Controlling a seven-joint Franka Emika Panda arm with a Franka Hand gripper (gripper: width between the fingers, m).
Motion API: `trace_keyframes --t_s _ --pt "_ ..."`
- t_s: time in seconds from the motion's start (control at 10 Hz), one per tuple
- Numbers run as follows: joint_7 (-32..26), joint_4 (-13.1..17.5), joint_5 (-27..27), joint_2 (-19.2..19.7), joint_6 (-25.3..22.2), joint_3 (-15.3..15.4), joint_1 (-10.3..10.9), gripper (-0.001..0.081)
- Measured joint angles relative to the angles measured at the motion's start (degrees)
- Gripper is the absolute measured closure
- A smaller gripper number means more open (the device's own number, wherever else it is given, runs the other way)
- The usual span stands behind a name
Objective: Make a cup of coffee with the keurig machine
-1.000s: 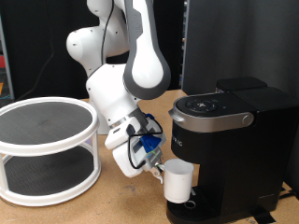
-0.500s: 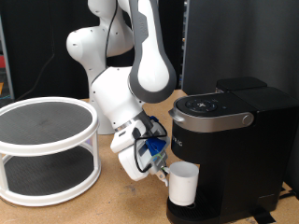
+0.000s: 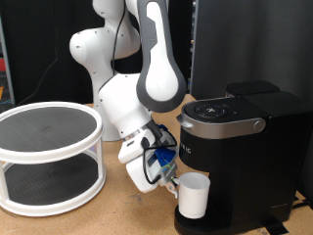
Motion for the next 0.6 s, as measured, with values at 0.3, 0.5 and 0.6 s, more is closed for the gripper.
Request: trace_keyframes --t_s 0.3,0.5,0.6 --pt "0.0 0.1 0.3 0.0 0.0 0.4 0.0 0.0741" --pt "0.0 0.1 0.3 0.0 -0.1 0.4 0.0 0.0682" --pt "0.0 0.1 0.3 0.0 -0.1 0.4 0.0 0.0484"
